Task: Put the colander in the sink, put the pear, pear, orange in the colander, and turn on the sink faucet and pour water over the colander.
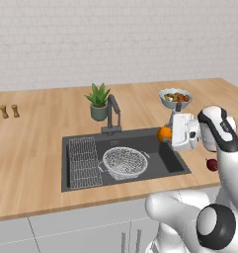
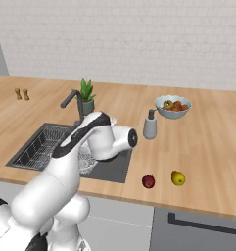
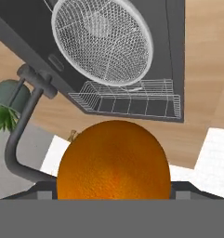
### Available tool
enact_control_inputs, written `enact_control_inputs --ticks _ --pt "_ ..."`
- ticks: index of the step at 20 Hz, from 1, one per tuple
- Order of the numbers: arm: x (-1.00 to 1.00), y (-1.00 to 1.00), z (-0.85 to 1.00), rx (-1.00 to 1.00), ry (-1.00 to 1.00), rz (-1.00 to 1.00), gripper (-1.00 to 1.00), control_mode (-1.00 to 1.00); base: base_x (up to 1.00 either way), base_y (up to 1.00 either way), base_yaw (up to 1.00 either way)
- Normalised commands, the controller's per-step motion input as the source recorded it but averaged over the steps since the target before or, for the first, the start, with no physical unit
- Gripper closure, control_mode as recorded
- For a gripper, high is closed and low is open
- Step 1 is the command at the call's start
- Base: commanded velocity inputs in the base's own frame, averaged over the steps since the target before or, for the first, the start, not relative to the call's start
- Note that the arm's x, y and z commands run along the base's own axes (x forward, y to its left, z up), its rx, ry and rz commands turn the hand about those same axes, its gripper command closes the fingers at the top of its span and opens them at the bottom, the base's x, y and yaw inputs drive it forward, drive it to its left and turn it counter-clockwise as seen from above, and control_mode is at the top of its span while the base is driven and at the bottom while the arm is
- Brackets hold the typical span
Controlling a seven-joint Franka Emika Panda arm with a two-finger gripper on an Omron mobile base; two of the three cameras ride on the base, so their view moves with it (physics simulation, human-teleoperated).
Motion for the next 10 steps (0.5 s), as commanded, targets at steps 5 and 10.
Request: enact_control_inputs --ticks 5,10 --pt "0.08 0.04 -0.28 -0.14 0.11 0.24 1.00 -1.00 0.00 0.00 0.00" --pt "0.35 0.25 -0.44 -0.23 0.23 0.21 1.00 -1.00 0.00 0.00 0.00"
